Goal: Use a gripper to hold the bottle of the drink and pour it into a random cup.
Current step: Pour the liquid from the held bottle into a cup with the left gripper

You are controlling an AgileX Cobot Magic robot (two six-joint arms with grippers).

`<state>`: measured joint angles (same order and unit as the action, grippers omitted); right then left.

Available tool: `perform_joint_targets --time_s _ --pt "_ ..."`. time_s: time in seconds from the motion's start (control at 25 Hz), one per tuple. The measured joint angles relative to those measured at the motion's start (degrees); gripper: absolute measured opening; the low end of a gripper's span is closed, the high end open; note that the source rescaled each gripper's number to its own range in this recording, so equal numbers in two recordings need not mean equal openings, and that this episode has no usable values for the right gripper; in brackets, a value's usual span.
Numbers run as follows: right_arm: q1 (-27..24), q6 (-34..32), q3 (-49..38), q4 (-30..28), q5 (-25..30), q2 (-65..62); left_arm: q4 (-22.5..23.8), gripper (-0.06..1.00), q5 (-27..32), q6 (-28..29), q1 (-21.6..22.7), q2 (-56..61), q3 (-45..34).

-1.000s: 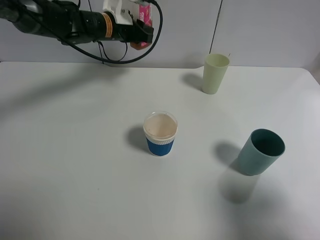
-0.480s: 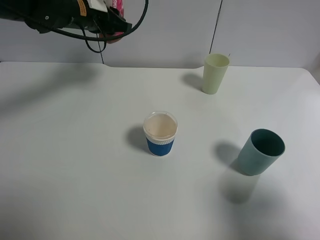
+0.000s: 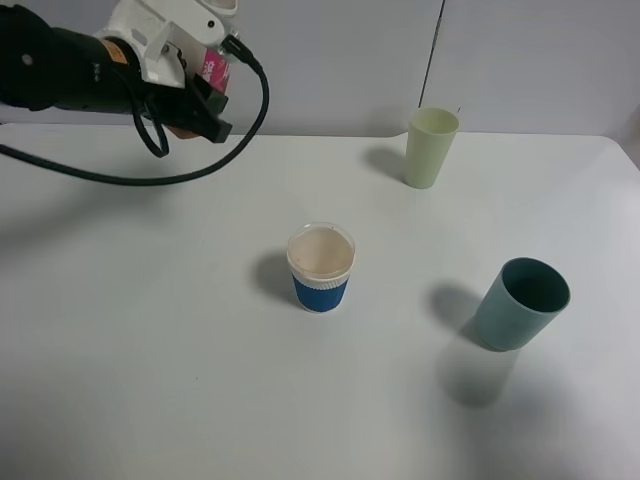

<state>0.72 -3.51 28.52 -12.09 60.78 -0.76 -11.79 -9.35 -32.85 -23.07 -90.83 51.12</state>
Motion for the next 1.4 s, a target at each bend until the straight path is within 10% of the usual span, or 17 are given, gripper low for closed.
perform_joint_targets --time_s 0.68,1.4 --pt "0.0 0.0 0.0 0.0 0.0 0.0 -52.89 0.03 -20.96 -65.93 -16.55 2.35 -10.56" --pt "0.0 0.0 0.0 0.0 0.0 0.0 -58.68 0.03 -29.37 -73.14 -26.82 -2.31 -13.12"
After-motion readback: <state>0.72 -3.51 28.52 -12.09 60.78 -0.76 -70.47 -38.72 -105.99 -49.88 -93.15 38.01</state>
